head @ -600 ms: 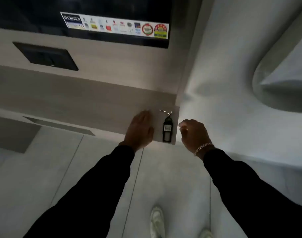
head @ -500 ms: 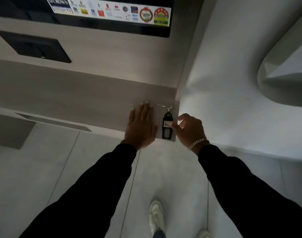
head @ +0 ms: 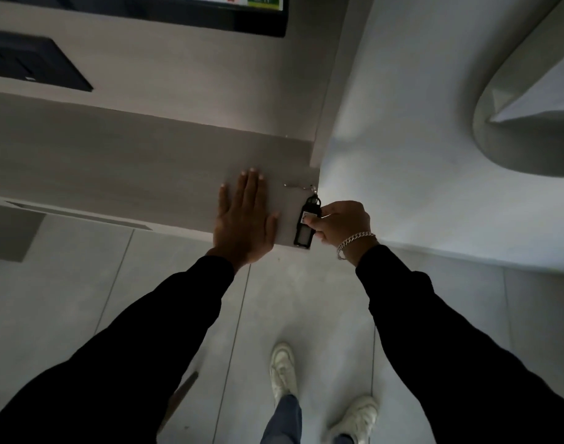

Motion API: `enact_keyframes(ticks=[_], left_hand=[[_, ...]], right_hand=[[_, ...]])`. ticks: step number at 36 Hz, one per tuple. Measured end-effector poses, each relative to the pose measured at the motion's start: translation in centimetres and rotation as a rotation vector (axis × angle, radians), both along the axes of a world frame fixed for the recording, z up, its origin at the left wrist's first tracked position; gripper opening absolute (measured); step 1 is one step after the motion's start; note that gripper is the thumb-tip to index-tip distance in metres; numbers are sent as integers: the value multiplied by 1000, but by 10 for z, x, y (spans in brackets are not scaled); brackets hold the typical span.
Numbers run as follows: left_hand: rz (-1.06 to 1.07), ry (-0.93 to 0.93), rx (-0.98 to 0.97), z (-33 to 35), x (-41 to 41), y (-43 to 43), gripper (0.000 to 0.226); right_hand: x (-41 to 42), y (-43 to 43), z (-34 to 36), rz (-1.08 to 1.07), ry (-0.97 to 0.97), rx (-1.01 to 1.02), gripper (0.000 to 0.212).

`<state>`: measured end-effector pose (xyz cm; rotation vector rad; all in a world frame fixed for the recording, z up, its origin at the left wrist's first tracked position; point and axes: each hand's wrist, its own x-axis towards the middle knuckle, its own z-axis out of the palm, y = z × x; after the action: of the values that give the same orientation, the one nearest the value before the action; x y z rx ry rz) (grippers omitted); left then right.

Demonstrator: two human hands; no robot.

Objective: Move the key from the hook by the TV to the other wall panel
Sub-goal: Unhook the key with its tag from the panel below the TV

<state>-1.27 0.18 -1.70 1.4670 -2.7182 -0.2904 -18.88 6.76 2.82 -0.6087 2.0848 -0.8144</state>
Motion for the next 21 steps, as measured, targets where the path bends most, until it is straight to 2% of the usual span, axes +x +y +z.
enact_keyframes(ticks=[4,7,11,14,17,21], left_hand=[[19,50,58,7,-2,2,72],[2,159,146,26,-15,9,74],[-119,353,133,64,-47,34,69],[-251,476,118,88,-83,63,63],[-394,554,143,106,-128,100,57],[-467,664,193,135,-197,147,53]], right_hand=[[-12,19,13,-48,-172,-68,12],[-26,42,27,-86,-304,-122,12],[-51,92,49,-163,-437,-178,17],[-72,138,62,-229,-507,-210,11],[-100,187,70,-241,-505,-189,7],[-147,246,85,-254,-451,-194,10]])
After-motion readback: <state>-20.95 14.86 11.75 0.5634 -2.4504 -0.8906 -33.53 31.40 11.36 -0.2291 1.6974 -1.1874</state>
